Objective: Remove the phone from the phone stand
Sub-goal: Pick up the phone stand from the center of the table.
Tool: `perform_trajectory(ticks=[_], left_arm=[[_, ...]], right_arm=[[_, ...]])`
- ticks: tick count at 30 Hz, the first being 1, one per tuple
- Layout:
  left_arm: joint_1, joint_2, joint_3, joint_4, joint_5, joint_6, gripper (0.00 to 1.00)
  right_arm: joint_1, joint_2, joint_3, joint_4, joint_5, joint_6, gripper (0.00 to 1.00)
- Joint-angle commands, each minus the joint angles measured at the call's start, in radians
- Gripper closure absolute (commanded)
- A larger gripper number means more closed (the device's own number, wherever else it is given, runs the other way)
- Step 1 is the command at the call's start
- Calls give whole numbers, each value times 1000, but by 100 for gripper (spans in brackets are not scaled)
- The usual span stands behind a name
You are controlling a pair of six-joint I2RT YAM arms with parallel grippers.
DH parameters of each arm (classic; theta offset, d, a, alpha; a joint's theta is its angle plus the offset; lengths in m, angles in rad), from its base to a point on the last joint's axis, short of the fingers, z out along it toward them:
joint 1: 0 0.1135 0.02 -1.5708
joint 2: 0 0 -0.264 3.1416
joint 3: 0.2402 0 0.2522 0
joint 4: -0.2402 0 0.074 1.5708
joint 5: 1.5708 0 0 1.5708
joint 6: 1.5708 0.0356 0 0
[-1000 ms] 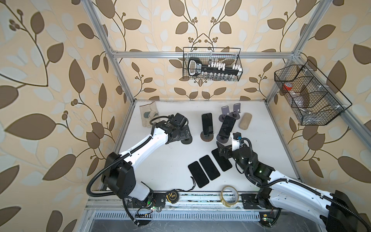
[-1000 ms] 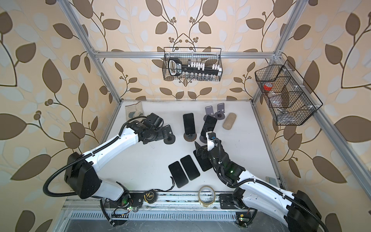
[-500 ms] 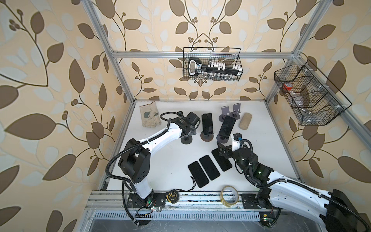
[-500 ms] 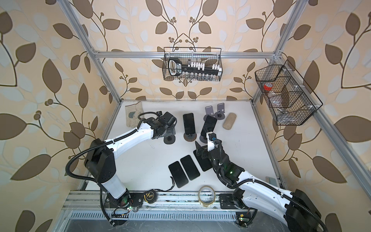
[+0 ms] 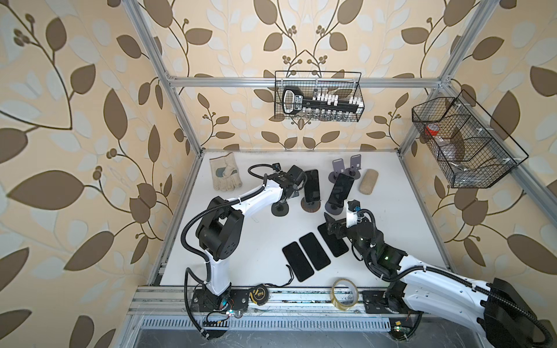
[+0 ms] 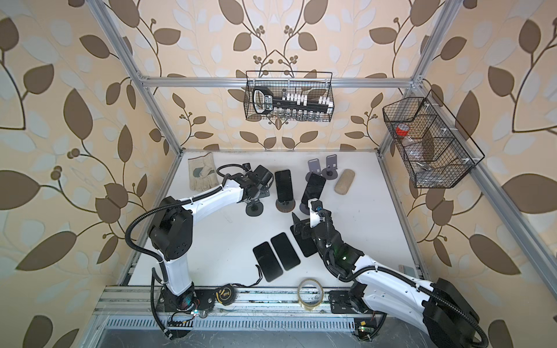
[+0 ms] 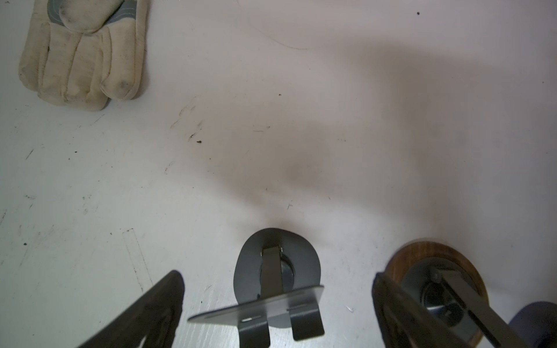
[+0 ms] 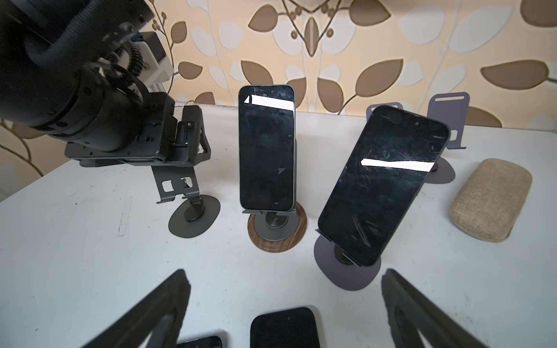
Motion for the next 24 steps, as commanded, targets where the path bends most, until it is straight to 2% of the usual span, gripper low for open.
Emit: perform_trajectory(ticks=[1, 7, 11, 18, 24], left_arm=[[-2, -11, 0, 44, -45, 3, 6], [3, -21, -47, 86, -33, 20, 20], [12, -27, -75, 98, -27, 6, 18], [25, -27, -102, 129, -24, 18, 22], [42, -55, -174, 226, 46, 79, 21]], right_arm=[[6, -2, -14, 26, 16, -21, 0], [6, -4, -16, 26, 18, -22, 0], [6, -3, -16, 26, 19, -23, 0], [6, 6, -16, 29, 22, -25, 0], [6, 18, -17, 35, 22, -28, 0]])
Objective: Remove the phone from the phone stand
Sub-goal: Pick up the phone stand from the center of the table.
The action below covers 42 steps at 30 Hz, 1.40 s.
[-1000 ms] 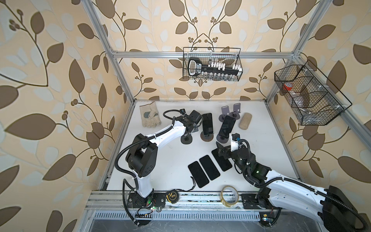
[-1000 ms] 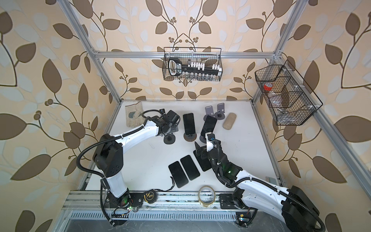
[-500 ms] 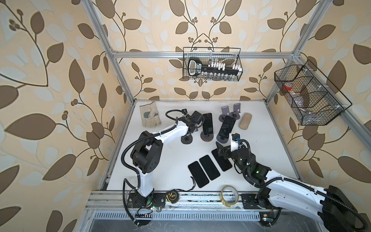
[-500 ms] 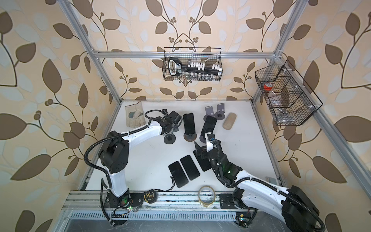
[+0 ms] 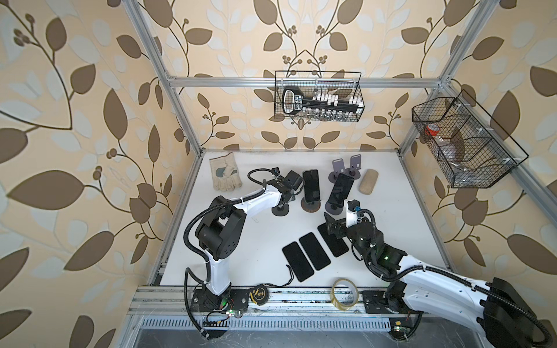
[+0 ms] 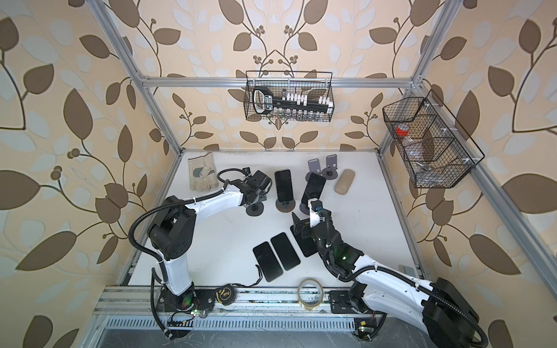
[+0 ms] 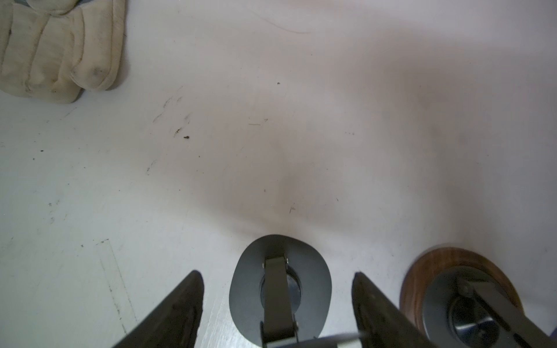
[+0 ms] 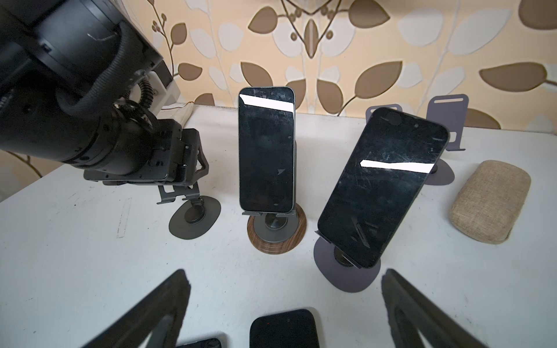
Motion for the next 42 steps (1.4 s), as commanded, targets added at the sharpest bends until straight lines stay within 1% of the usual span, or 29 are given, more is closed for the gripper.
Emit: perform_trajectory(ticks=[1, 4, 7, 14, 22, 30, 42], left_arm=[[27, -59, -41, 70, 47, 51, 21], [51, -84, -84, 122, 103, 77, 22], [62, -103, -112, 156, 132, 97, 23], [63, -92, -86, 131, 136, 121, 28], [63, -95, -69, 101, 122, 110, 35], [62, -128, -72, 88, 95, 120, 45], [64, -157, -60, 82, 143, 179, 47]], right_arm=[[6, 7, -17, 25, 22, -23, 0], [6, 8, -19, 26, 28, -25, 0], [5, 12, -20, 32, 27, -24, 0], [6, 19, -18, 31, 25, -26, 0], [6, 28, -16, 34, 16, -23, 0], [6, 28, -15, 33, 14, -23, 0], [6, 32, -13, 33, 16, -23, 0]])
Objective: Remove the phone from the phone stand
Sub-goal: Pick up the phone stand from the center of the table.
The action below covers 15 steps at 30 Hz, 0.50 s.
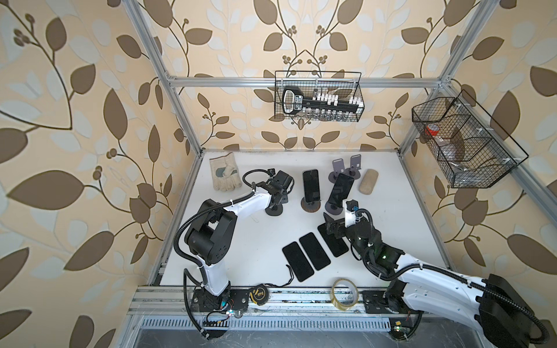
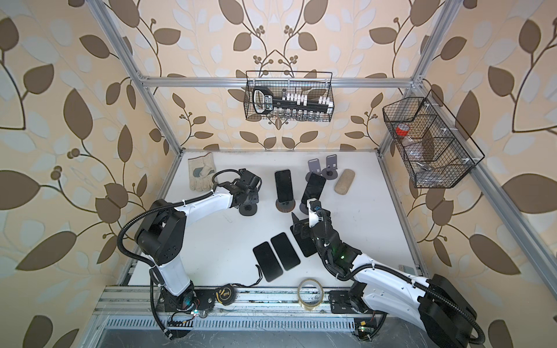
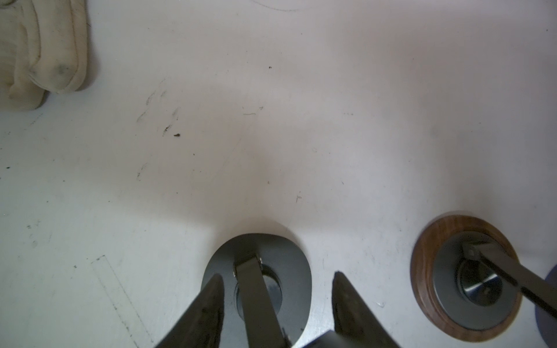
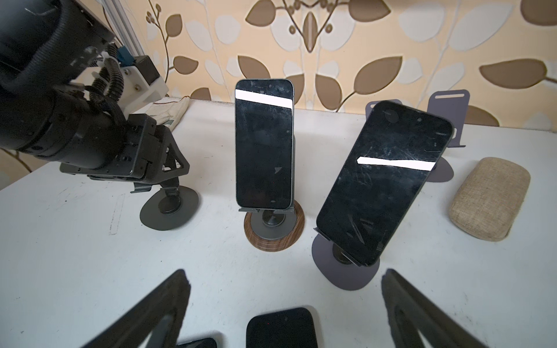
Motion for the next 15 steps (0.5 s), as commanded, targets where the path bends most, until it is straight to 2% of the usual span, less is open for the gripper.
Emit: perform_trajectory(ticks=[1, 9, 15], left_arm=[[1, -67, 44, 7, 8, 38, 47], [26, -64, 35, 17, 68, 54, 47], [105, -105, 14, 13, 112, 78, 47]], right_arm=[[6, 4, -12, 15, 9, -20, 0], [6, -4, -12, 9, 17, -22, 0], [6, -5, -13, 7, 20, -21, 0]])
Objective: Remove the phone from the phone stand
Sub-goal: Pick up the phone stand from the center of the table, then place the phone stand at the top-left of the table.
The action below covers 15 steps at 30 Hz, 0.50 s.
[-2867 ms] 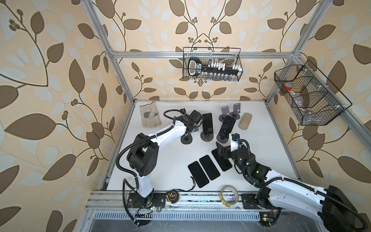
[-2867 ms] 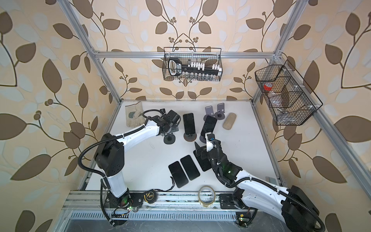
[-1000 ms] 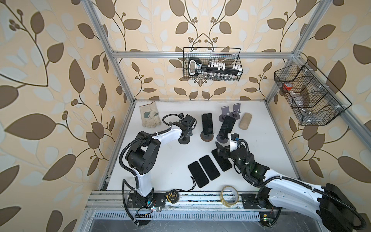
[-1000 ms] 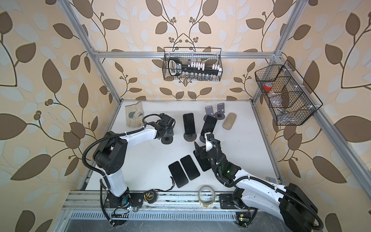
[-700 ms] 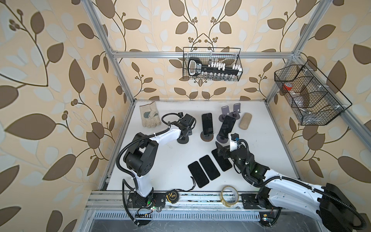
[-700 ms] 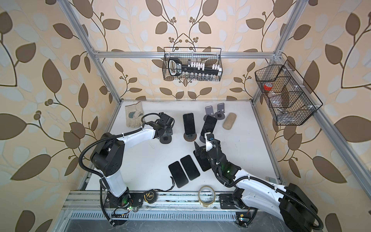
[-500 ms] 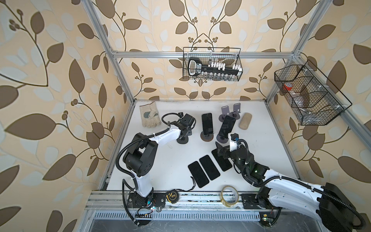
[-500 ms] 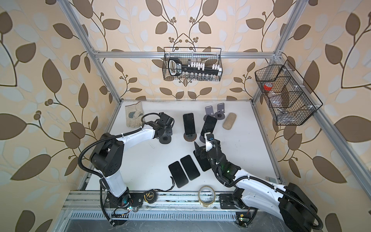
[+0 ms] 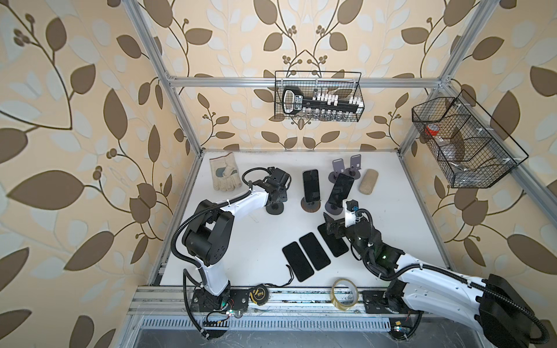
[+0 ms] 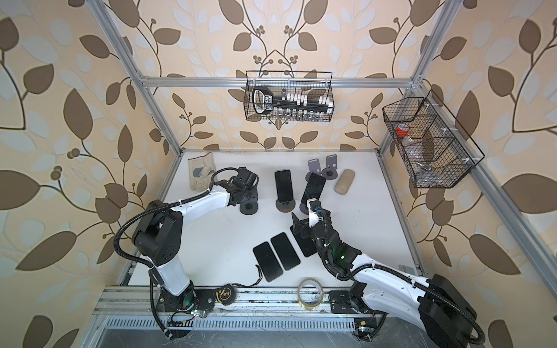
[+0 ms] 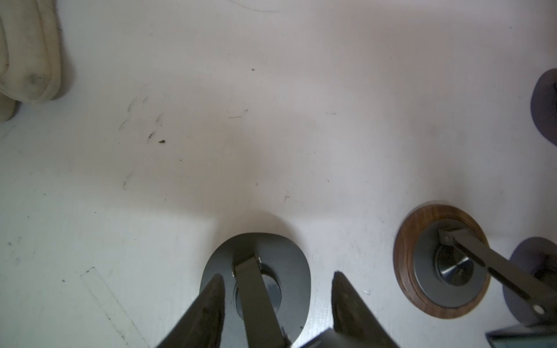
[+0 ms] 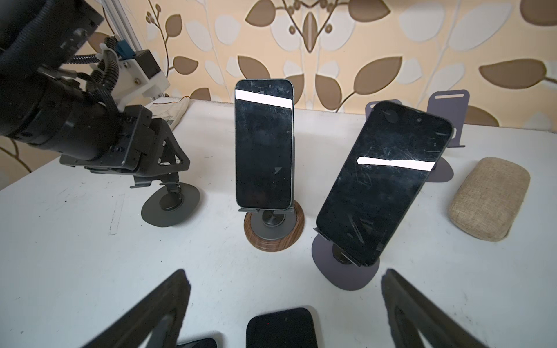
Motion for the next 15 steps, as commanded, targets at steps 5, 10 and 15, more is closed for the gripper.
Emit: perform_trajectory(ticks=[5, 10, 15], left_arm=[[111, -98, 6, 35, 48, 41, 46], [193, -63, 42, 67, 80, 62, 46], [264, 7, 104, 111, 133, 88, 46]], right_arm=[[5, -3, -14, 11, 16, -20, 0], [5, -2, -15, 10, 18, -21, 0], [6, -4, -14, 10, 16, -19, 0]])
